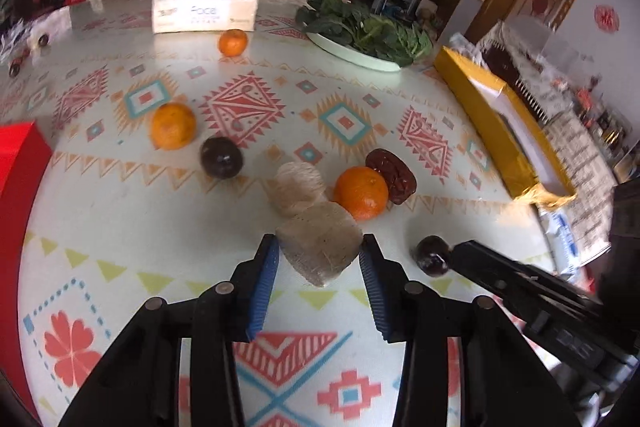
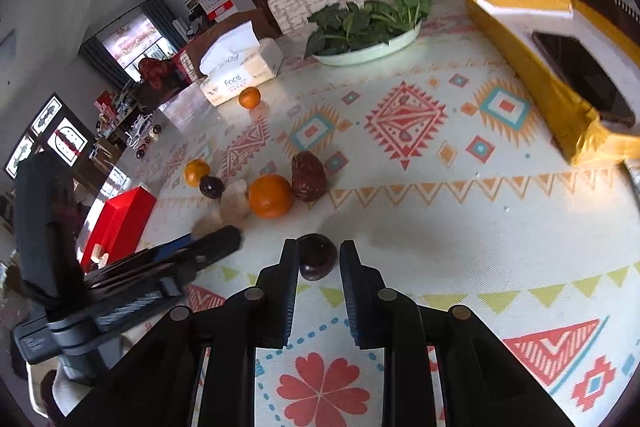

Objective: Organize fruits
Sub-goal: 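Grasp another beige block with the left tool while the right tool grasps a dark plum, then carry the beige block and plum into the red tray and open both tools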

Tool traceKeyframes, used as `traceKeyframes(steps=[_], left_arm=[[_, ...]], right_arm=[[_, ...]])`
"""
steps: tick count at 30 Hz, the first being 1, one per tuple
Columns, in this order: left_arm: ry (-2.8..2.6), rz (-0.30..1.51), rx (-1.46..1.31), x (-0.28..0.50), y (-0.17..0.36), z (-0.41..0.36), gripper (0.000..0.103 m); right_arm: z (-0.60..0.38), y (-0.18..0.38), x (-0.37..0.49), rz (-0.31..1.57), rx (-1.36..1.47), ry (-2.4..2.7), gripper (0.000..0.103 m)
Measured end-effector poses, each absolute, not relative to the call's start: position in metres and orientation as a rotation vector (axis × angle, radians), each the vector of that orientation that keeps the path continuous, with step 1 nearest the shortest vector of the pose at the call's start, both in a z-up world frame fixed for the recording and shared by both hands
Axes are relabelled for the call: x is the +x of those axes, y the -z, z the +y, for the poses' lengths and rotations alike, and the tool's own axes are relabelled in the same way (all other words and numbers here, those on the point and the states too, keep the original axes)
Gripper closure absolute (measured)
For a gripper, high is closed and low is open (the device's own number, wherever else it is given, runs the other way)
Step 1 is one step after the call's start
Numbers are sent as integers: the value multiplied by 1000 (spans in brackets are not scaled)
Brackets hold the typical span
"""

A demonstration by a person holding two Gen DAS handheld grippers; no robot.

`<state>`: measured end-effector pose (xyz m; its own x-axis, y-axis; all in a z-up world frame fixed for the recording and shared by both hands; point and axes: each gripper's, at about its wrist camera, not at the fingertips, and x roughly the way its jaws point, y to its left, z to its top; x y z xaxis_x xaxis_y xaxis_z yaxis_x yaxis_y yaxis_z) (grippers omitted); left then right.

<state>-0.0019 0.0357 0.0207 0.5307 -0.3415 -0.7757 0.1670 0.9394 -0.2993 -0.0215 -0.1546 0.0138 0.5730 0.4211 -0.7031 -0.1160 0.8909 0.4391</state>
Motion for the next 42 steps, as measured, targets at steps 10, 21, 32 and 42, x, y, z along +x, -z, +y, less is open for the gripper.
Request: traceKeyframes(steps=[10,21,32,42], left_arm=[[299,885,-333,-51,-44,90,62],[158,757,-408,-100,-76,212,62],[40,725,-461,-118,-70,303,62],[-49,777,-476,-88,-59,359,62]], right_arm=[[-127,-7,-20,923,217,-326,63],[-120,-17,-32,878,173,-261,80],[-96,-52,-34,883,295,-374,80],[37,-73,-29,945,250,-642,80]])
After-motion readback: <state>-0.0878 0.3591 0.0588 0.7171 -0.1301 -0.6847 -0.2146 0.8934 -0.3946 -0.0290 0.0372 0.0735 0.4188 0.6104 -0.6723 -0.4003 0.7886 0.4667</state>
